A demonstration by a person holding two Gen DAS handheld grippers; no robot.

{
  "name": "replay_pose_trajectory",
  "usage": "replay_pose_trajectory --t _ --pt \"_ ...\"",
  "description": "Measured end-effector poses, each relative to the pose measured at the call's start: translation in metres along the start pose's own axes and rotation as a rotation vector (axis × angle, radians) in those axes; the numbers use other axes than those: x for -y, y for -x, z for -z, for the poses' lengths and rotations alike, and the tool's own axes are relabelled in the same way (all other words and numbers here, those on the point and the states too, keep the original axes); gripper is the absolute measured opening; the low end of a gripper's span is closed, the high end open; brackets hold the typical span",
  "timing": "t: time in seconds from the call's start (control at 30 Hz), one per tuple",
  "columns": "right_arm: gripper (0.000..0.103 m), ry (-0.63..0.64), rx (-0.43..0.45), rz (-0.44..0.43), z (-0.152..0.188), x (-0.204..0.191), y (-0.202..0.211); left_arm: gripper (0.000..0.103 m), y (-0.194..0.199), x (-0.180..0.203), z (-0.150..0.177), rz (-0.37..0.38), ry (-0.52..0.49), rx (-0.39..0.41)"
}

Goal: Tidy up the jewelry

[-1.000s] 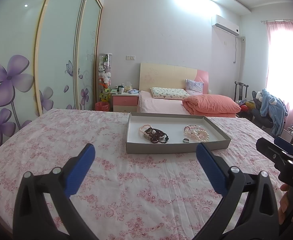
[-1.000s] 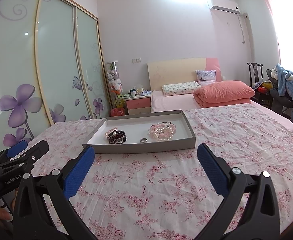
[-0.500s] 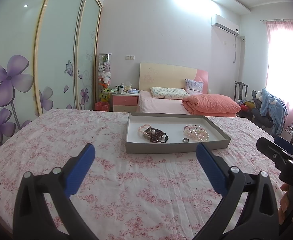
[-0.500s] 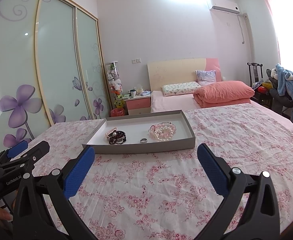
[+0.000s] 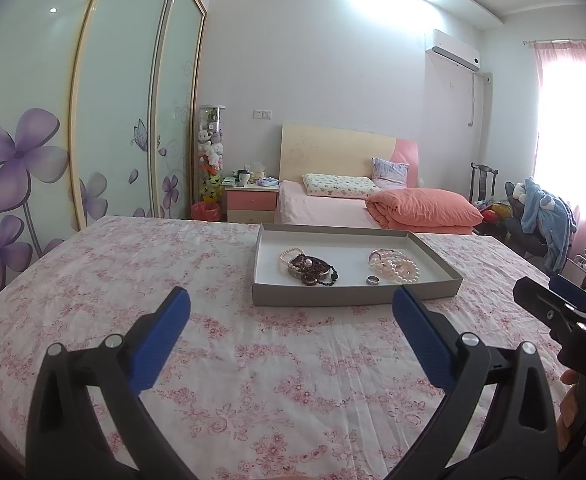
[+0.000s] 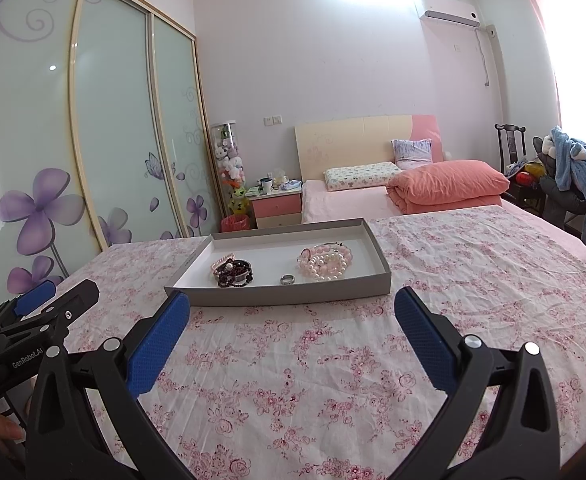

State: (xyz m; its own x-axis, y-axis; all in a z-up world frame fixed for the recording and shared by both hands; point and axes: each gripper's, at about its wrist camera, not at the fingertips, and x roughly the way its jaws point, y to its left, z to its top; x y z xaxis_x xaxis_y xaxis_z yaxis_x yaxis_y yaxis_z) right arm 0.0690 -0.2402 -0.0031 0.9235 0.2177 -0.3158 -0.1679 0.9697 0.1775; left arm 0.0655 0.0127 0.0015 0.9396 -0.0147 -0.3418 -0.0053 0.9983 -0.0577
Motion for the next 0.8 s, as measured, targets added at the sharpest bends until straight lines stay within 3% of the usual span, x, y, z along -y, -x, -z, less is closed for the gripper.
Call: replay_pose_trajectory --t 0.8 --pt "0.101 0.000 -0.003 -0.002 0.0017 -0.0002 -0.0003 0.099 -0.0009 0.0010 0.0010 0.005 0.000 -0.006"
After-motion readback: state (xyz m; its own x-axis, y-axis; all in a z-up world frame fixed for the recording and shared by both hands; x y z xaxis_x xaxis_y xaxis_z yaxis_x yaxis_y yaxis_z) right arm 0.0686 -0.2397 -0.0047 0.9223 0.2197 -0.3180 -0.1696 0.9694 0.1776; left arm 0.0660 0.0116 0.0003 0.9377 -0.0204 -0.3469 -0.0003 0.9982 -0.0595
